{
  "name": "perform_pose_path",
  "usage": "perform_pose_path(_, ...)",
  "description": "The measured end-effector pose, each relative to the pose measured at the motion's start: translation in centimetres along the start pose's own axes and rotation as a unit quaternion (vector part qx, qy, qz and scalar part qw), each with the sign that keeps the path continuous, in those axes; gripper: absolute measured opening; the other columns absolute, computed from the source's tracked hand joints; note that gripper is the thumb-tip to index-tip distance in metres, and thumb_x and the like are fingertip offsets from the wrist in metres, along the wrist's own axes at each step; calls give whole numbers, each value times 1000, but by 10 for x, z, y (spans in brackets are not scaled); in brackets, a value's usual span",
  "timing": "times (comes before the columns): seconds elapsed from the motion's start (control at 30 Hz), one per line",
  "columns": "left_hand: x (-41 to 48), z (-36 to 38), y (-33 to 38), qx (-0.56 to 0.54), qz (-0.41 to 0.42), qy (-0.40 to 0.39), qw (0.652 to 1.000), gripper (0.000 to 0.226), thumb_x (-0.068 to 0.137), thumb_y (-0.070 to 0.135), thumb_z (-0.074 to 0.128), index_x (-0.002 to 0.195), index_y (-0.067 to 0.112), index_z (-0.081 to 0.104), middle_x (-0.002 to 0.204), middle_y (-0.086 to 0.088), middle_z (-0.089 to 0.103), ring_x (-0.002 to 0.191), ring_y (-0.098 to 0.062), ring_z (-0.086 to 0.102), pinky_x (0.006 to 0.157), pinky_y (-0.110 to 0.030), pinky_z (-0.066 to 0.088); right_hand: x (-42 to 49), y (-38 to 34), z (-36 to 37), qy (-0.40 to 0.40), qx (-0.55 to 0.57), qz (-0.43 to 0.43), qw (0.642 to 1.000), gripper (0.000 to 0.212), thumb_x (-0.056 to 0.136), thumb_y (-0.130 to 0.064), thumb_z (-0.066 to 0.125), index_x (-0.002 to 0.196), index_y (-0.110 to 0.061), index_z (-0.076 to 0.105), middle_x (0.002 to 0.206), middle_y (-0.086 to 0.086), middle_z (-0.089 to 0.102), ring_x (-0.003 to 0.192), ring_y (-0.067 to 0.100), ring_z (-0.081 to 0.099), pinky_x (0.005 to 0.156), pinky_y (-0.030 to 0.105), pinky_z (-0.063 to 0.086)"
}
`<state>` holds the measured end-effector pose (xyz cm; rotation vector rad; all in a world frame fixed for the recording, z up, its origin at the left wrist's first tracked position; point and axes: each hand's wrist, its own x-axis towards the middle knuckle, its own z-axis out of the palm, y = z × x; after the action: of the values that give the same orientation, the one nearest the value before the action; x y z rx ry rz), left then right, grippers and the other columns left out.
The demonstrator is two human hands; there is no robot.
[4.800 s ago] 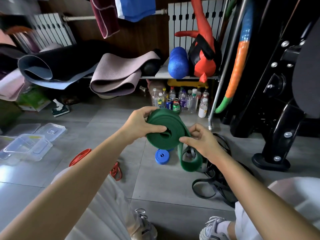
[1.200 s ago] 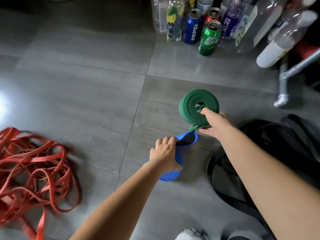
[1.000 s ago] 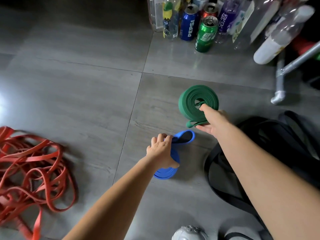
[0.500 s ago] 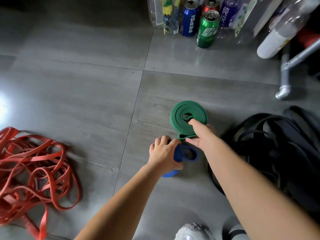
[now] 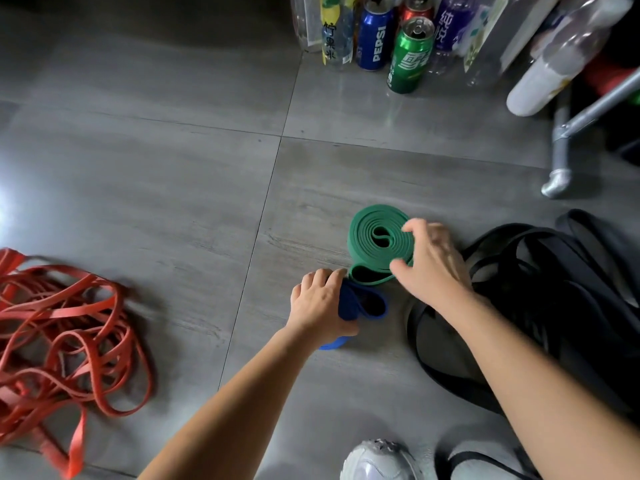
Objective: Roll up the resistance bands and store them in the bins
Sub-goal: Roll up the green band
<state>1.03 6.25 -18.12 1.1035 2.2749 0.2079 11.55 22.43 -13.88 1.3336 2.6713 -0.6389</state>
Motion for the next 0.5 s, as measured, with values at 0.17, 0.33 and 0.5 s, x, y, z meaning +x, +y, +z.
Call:
perform_pose_path(0.17,-25,8,0,34,20,62,997,79,74,49,62,143,33,26,144,-2,28,135,-23,20,112,-54,13,-10,2,12,-125,-80,-87,985,63,79,-28,68,127,-41,29,154,8,-13,130,37,33,94,43,41)
perform_pose_path(0.33,-30,8,-1,56,19,20,998,70,86,50,51,145,46,12,155,-1,10,144,-22,1,113,-57,12,-6,-13,13,-80,-42,-35,995,46,81,-32,70,117,-31,43,147,12,13,109,40,48,88,40,44)
perform_pose_path(0.5,-31,6,1,54,-7,17,998,74,86,51,52,145,47,8,156,-2,6,144,-23,-3,113,-56,15,-18,-14,19,-71,-40,-29,996,45,81,-35,68,118,-30,43,148,11,11,108,40,47,85,40,45)
